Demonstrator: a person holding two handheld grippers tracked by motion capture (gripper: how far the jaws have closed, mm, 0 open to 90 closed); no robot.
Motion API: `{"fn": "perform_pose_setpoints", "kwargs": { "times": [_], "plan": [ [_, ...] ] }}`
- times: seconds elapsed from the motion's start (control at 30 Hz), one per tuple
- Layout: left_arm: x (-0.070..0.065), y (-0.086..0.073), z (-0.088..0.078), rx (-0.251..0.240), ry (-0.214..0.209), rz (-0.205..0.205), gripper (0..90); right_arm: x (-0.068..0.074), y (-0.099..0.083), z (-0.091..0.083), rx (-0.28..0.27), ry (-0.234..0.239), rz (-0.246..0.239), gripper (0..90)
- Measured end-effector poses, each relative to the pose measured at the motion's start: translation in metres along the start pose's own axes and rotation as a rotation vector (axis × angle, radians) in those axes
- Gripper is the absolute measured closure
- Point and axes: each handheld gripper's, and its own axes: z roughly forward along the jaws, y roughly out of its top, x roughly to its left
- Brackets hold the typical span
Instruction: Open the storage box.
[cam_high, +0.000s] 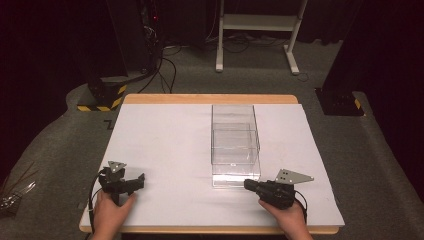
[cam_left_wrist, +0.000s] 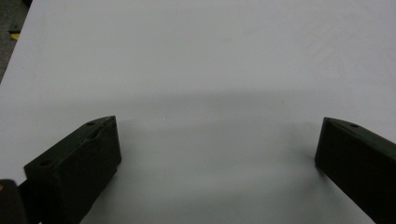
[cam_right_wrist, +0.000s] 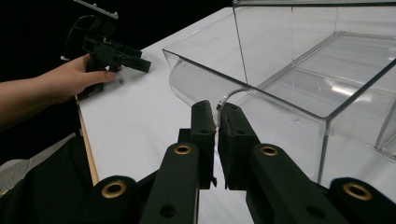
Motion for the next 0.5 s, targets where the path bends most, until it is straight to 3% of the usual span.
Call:
{"fn": "perform_pose_setpoints", "kwargs": {
  "times": [0.5],
  "plan": [
    [0.0, 0.0, 0.0, 0.0, 0.0, 0.0, 0.4, 0.0061, -0.0057, -0.0068, 0.004, 0.011, -0.001, 84.8]
  ]
}}
